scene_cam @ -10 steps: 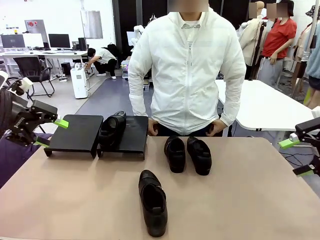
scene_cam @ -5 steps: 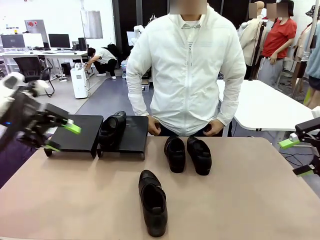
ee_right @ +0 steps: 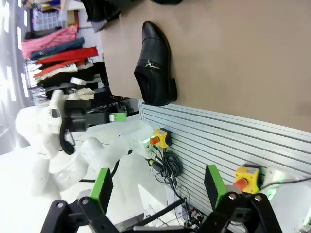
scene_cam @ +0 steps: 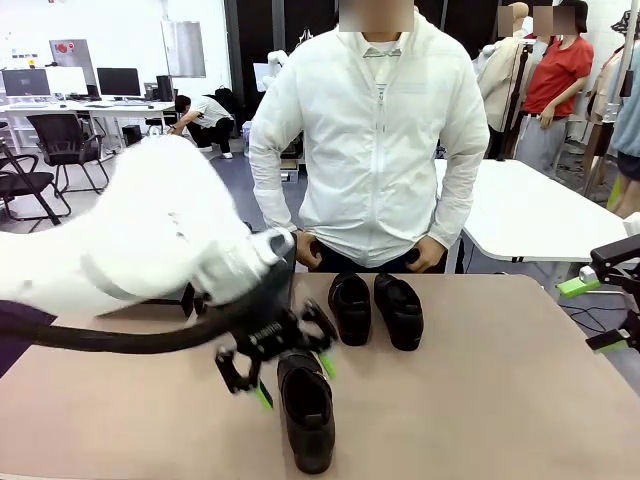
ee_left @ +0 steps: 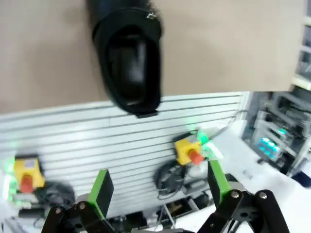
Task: Organize the shoes by placing them on the stand.
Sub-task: Place the Shoe from the middle of the table onto the Shoes Stand.
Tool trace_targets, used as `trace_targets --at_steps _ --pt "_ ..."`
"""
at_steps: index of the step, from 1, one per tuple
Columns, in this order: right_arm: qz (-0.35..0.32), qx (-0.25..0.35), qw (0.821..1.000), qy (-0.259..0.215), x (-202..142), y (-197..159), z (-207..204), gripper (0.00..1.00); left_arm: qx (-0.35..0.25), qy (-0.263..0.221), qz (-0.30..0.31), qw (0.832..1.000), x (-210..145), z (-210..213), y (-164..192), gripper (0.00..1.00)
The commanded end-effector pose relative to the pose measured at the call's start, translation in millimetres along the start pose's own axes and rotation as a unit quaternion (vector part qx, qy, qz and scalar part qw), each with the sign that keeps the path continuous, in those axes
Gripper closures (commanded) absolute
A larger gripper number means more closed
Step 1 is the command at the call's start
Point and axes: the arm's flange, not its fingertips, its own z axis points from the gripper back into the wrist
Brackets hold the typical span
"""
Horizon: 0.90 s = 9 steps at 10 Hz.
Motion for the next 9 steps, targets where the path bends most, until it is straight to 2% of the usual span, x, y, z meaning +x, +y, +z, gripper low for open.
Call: trace_targets --at_steps 1,2,5,6,7,8,9 --pt "0.01 -0.003 1.0 0.002 -0.3 -1.1 4.6 0.0 0.057 -0.015 -0.011 0.998 22.2 21.4 7.8 0.0" --pt "0.01 -0.003 1.0 0.002 -0.3 -1.1 4.6 0.0 0.0 0.0 0.0 1.0 0.0 0.0 0.0 0.0" --pt "0.01 -0.003 1.0 0.002 -0.3 -1.1 4.6 0.0 0.0 0.0 0.0 1.0 0.0 0.0 0.0 0.0" --pt "0.01 -0.003 1.0 0.002 -0.3 -1.1 4.6 0.0 0.02 0.0 0.003 1.0 3.9 -2.0 -3.3 0.0" --pt "0.01 -0.003 1.0 0.002 -0.3 -1.1 4.6 0.0 0.041 -0.05 0.008 0.998 30.1 -11.9 -8.4 0.0" --pt "0.01 -0.003 1.0 0.002 -0.3 -1.1 4.6 0.0 0.066 -0.07 -0.003 0.995 53.5 -19.1 -4.4 0.0" --pt "0.01 -0.003 1.0 0.002 -0.3 -1.1 4.6 0.0 0.077 -0.089 -0.026 0.993 61.6 -28.0 -0.7 0.0"
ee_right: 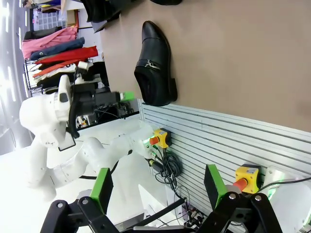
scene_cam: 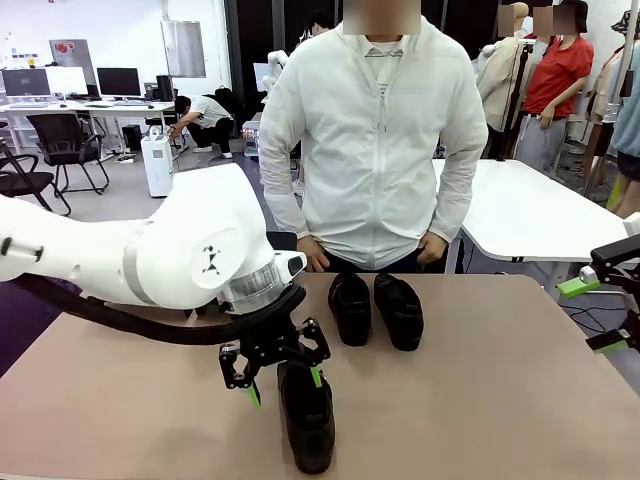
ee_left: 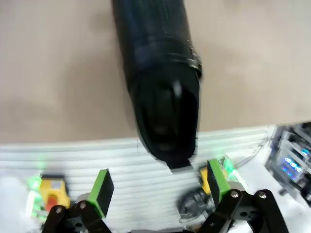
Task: Organize the shoes by placing them on the stand.
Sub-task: Place the Shoe from the middle of the table onto the Shoes Stand.
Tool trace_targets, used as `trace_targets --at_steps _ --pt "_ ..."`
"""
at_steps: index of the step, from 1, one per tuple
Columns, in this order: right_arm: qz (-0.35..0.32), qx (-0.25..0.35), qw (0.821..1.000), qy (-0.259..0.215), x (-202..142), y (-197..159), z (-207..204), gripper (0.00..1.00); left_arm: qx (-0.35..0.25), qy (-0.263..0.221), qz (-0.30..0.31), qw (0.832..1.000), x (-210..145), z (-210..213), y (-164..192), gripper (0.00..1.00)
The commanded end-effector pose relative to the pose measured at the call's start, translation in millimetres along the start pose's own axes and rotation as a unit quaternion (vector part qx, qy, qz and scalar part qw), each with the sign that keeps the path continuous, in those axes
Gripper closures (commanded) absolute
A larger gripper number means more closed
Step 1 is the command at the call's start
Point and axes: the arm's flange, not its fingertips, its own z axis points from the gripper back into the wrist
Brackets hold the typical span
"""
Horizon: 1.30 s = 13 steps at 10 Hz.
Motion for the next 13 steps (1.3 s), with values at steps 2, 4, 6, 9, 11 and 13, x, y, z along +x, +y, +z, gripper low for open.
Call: trace_targets --at_steps 2,4,6,9,11,13 --pt "0.01 -0.003 1.0 0.002 -0.2 -1.1 4.5 0.0 0.038 -0.025 -0.014 0.999 23.7 -28.0 -1.1 0.0" --pt "0.01 -0.003 1.0 0.002 -0.2 -1.1 4.5 0.0 0.044 0.017 -0.023 0.999 27.0 -44.2 4.0 0.0" --pt "0.01 -0.003 1.0 0.002 -0.2 -1.1 4.5 0.0 0.043 0.031 -0.024 0.998 19.8 -45.8 12.3 0.0" --pt "0.01 -0.003 1.0 0.002 -0.2 -1.1 4.5 0.0 0.037 0.009 -0.029 0.999 19.5 -46.4 8.4 0.6" --pt "0.01 -0.003 1.0 0.002 -0.2 -1.1 4.5 0.0 0.047 -0.004 -0.032 0.998 16.0 -47.2 7.0 1.0" --pt "0.01 -0.003 1.0 0.002 -0.2 -1.1 4.5 0.0 0.057 -0.028 -0.034 0.997 17.4 -48.6 5.3 1.0"
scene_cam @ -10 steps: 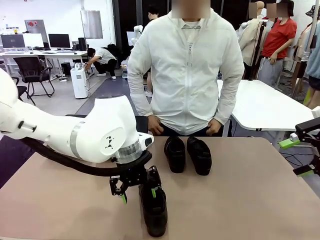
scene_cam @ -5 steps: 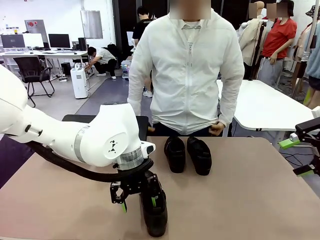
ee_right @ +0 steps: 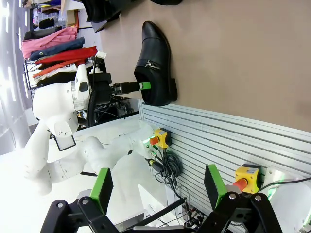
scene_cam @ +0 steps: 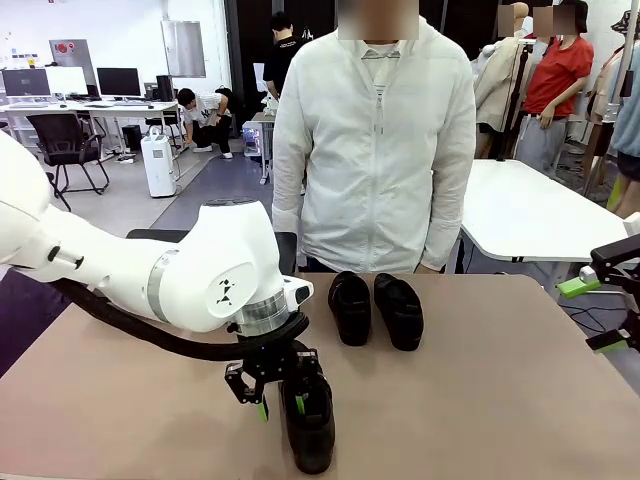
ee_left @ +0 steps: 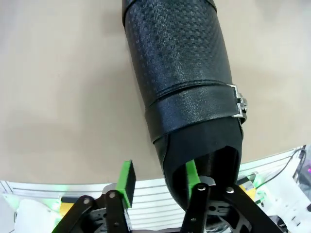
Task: Organize the shoes by placing them on the stand.
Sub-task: Place the Shoe from the middle of the table onto the Shoes Stand.
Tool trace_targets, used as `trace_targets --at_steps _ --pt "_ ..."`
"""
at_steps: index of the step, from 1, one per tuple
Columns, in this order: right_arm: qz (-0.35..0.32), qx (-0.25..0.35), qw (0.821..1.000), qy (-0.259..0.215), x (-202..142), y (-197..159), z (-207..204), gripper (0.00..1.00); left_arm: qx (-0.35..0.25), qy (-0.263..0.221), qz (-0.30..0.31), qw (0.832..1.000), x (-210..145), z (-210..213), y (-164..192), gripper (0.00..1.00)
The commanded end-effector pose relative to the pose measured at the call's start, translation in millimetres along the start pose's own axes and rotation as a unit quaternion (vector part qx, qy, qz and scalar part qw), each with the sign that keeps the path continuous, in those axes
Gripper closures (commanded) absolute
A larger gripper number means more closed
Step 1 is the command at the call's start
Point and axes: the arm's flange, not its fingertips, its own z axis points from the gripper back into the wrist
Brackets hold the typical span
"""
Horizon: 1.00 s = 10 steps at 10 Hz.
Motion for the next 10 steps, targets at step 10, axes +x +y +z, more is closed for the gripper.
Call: trace_targets --at_steps 10 --pt "0.01 -0.003 1.0 0.002 -0.2 -1.1 4.5 0.0 0.054 -0.037 -0.131 0.989 -4.0 22.9 -2.1 1.0"
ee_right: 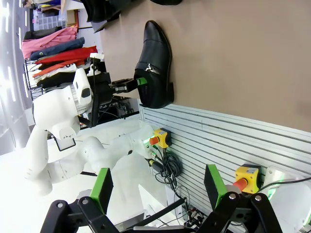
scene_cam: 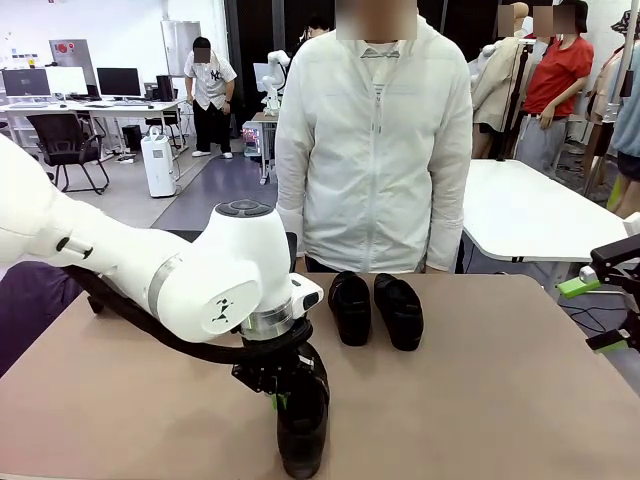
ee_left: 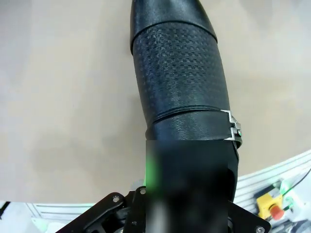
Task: Organize the shoes by placing them on the stand.
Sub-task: Place the Shoe from the middle of the table onto the Shoes Stand.
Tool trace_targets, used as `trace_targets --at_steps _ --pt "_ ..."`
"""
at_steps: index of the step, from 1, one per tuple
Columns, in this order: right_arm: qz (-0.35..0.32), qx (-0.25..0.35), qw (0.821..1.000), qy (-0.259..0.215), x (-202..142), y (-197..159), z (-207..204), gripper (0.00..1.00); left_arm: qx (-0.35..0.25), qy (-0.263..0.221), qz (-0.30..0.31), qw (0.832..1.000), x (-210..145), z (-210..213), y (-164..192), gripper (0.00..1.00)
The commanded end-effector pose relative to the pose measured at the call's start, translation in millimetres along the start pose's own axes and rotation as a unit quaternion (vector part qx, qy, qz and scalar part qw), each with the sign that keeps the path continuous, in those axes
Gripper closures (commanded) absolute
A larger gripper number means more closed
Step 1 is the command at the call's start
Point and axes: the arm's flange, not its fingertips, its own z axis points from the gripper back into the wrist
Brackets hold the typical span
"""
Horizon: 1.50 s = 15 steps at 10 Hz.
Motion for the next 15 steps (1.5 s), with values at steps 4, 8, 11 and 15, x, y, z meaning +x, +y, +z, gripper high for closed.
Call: trace_targets --at_steps 4,8,11,15 --pt "0.01 -0.003 1.0 0.002 -0.2 -1.1 4.5 0.0 -0.114 -0.12 -0.158 0.973 -36.1 122.1 42.8 1.0" --pt "0.01 -0.003 1.0 0.002 -0.2 -1.1 4.5 0.0 -0.112 -0.269 -0.043 0.956 -37.7 140.6 61.7 1.0" --pt "0.01 -0.003 1.0 0.002 -0.2 -1.1 4.5 0.0 -0.131 -0.235 -0.087 0.959 -39.5 161.7 56.9 1.0" --pt "0.01 -0.003 1.0 0.002 -0.2 -1.1 4.5 0.0 -0.099 -0.226 -0.032 0.969 -14.0 148.2 52.8 1.0"
